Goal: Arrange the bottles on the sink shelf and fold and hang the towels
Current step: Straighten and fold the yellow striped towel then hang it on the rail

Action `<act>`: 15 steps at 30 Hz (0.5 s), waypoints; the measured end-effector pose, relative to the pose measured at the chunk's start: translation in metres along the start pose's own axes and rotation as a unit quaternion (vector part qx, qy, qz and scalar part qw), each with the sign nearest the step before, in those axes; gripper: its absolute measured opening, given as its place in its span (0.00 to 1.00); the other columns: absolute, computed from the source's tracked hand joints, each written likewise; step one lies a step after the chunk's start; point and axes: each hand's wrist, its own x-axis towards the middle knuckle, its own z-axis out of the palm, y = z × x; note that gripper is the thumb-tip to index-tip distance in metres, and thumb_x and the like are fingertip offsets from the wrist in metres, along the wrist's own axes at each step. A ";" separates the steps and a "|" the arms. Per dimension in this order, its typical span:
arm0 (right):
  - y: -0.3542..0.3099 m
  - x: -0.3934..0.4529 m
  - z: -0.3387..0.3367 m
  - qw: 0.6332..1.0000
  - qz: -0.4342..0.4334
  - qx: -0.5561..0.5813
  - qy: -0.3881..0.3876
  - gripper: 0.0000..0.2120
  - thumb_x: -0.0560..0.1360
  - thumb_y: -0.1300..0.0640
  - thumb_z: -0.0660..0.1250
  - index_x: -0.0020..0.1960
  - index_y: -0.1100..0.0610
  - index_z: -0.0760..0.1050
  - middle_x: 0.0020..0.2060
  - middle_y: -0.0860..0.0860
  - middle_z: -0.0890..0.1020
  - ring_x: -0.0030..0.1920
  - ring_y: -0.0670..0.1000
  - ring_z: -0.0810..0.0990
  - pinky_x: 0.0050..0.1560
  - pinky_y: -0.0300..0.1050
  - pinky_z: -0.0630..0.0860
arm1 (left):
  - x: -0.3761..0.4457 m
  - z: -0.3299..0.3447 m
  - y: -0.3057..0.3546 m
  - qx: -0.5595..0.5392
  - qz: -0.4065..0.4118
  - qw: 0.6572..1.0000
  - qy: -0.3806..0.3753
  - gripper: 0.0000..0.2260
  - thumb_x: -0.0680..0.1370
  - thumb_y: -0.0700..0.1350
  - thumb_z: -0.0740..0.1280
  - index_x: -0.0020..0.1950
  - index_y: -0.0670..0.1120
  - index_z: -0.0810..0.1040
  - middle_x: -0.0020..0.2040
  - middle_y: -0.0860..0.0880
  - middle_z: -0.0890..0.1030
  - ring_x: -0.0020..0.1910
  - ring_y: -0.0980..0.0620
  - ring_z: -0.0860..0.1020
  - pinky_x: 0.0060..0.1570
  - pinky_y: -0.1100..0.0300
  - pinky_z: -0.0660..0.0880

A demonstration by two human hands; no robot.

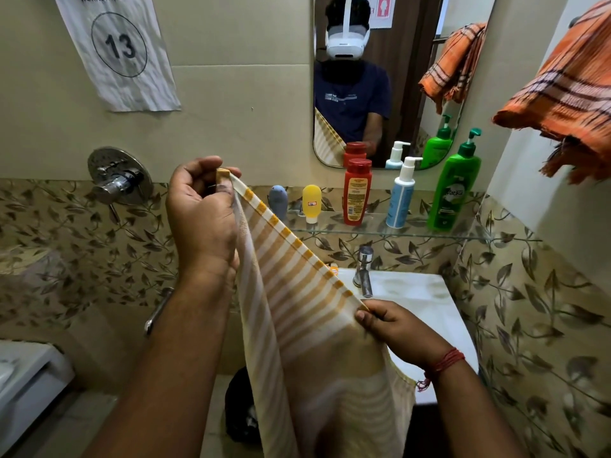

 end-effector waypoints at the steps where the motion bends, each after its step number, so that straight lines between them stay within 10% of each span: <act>1: 0.002 0.000 -0.003 1.000 -0.001 -0.012 0.014 0.29 0.73 0.32 0.64 0.50 0.59 0.81 0.48 0.59 0.83 0.52 0.60 0.81 0.54 0.60 0.76 | 0.000 -0.001 -0.001 0.003 0.002 1.000 0.011 0.15 0.77 0.28 0.61 0.51 0.48 0.77 0.44 0.48 0.85 0.46 0.54 0.83 0.47 0.64 0.77; 6: 0.002 -0.004 -0.012 0.989 -0.050 -0.070 0.123 0.12 0.78 0.48 0.66 0.36 0.48 0.74 0.33 0.43 0.74 0.37 0.45 0.73 0.39 0.44 0.69 | 0.000 -0.006 -0.013 0.044 0.028 0.995 0.088 0.18 0.77 0.31 0.56 0.53 0.52 0.75 0.45 0.51 0.82 0.44 0.58 0.80 0.45 0.68 0.75; 15: -0.008 -0.014 -0.016 0.967 -0.075 -0.079 0.232 0.05 0.76 0.62 0.70 0.43 0.53 0.79 0.39 0.46 0.81 0.43 0.47 0.80 0.44 0.46 0.77 | -0.004 -0.016 -0.027 0.118 0.044 0.981 0.146 0.19 0.77 0.32 0.51 0.54 0.51 0.74 0.43 0.49 0.75 0.36 0.62 0.73 0.36 0.74 0.69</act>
